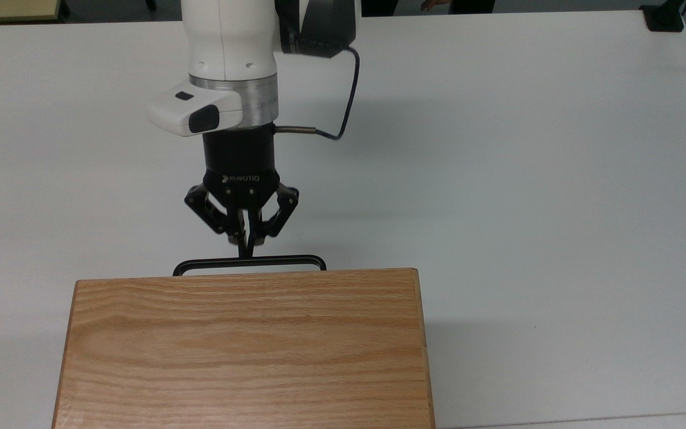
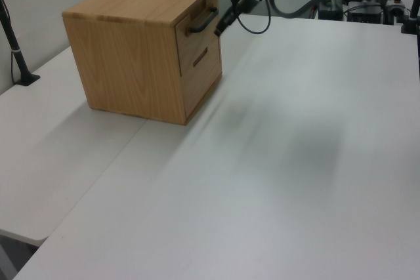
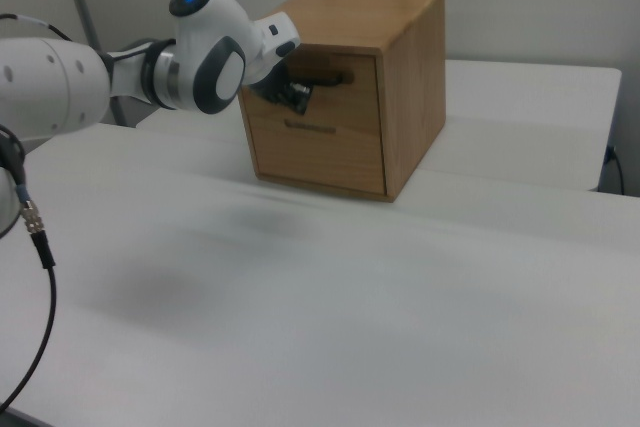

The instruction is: Close the drawer by sliding it

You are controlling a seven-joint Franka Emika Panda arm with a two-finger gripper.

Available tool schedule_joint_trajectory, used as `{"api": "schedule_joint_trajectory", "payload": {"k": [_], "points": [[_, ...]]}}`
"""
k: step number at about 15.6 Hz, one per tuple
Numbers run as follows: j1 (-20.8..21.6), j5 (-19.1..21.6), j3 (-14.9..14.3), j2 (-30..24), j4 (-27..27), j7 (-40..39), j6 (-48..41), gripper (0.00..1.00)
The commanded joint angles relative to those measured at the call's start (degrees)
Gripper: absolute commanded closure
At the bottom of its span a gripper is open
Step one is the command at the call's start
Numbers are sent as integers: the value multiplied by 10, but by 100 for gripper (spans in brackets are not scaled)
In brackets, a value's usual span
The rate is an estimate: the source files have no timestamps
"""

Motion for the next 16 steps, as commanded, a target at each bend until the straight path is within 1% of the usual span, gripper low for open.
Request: {"api": "schedule_joint_trajectory", "payload": {"k": [1,2,5,6,8,11,12,13,14,15,16], "points": [[3,-6,1,-79,-49,-1,-171,100],[4,-6,1,-94,-56,0,-208,100],[4,-7,1,-172,-126,-3,-269,100],[3,-7,1,-195,-140,-3,-288,100],[3,-9,0,-224,-140,-3,-371,100],[4,-40,4,-263,-137,-3,-475,99],[3,-40,4,-273,-136,-3,-488,99],[3,-40,4,-280,-136,-3,-496,96],[3,-40,4,-281,-125,-1,-510,84],[1,-40,4,-279,-110,0,-535,67],[1,-40,3,-279,-105,-1,-549,52]]}}
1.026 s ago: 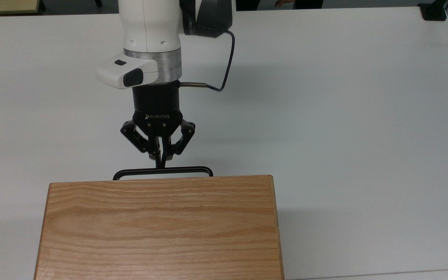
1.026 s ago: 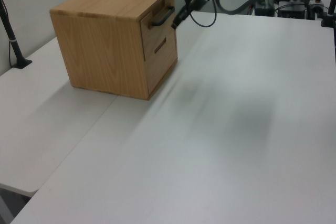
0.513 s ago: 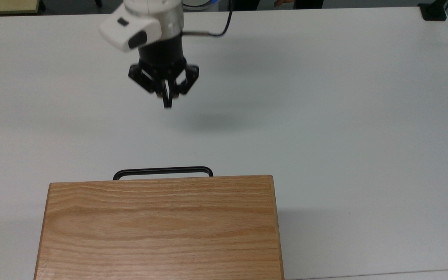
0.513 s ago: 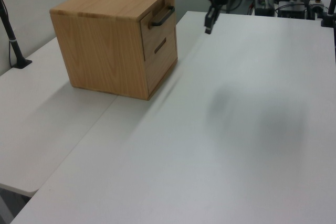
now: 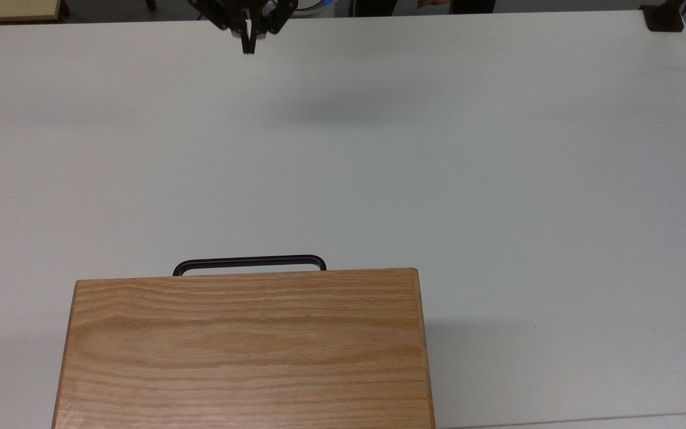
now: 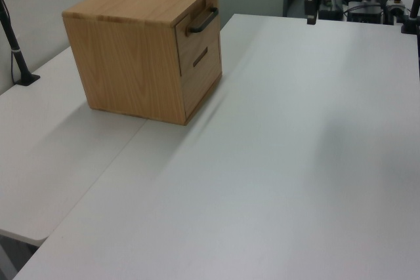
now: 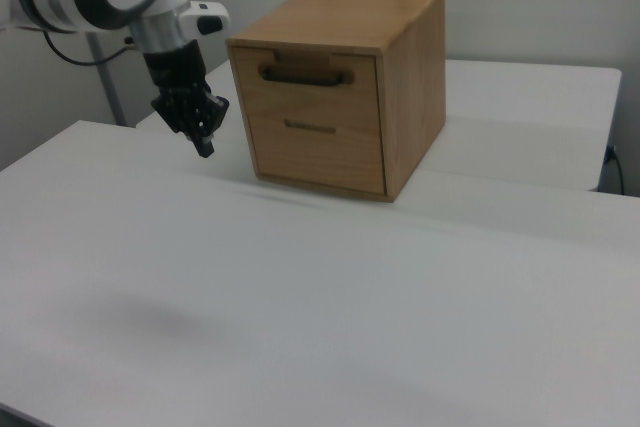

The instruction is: Close the drawer by sliding it

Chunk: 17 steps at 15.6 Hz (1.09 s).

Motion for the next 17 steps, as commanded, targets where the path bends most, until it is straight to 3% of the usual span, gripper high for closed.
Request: {"api": "schedule_joint_trajectory", "payload": {"k": [1,2,3,17], "points": [[-1,-8,2,-14,6,0,-44,27],[-1,-9,2,-14,6,1,-43,6],[-1,-9,2,-12,6,1,-41,0],[7,6,-5,17,28,4,-27,0]]}}
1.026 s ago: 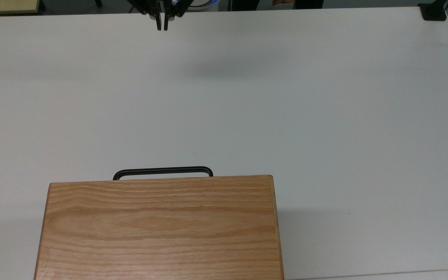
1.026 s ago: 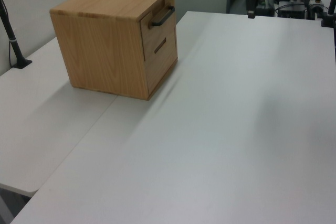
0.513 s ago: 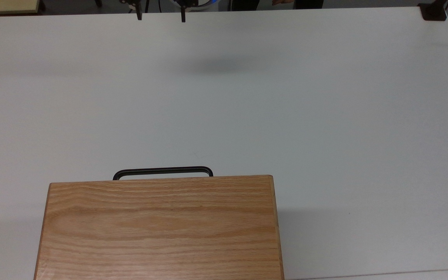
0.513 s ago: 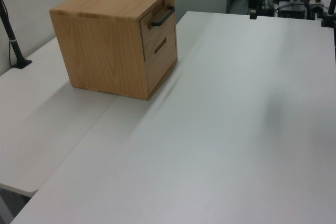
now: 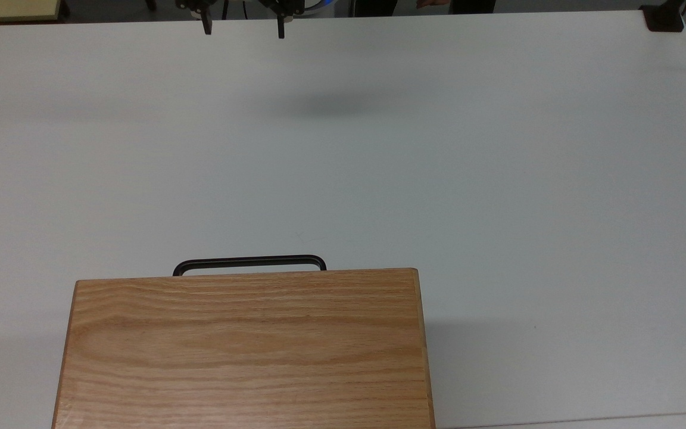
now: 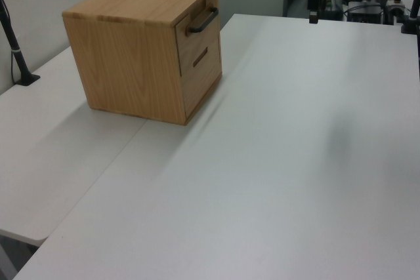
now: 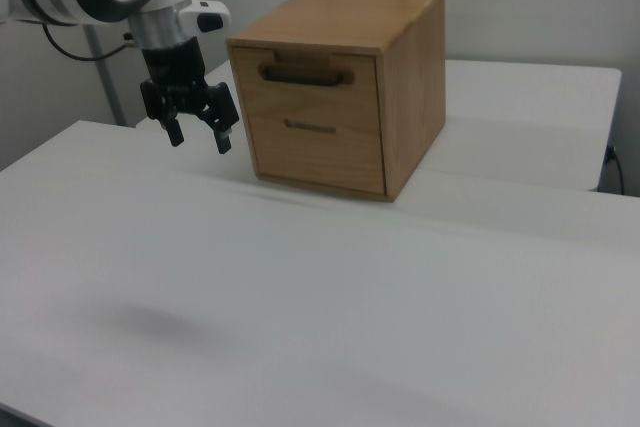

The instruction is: Close the drawer by sliding it

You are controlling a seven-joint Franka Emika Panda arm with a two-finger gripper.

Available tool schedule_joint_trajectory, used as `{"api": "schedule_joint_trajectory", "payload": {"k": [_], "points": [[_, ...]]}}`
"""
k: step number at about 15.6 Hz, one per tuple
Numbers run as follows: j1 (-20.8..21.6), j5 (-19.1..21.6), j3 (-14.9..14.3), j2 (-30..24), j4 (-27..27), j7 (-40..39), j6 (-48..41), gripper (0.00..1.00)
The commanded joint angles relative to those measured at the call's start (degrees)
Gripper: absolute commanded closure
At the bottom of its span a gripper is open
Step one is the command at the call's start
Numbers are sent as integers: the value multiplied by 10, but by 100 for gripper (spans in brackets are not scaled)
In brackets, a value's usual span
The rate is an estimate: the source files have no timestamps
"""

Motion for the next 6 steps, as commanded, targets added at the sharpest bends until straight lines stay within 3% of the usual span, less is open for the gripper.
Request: {"api": "schedule_joint_trajectory", "payload": {"k": [1,3,6], "points": [[25,5,-13,13,16,4,1,0],[42,7,-36,12,16,4,1,0],[42,7,-36,12,16,4,1,0]]}}
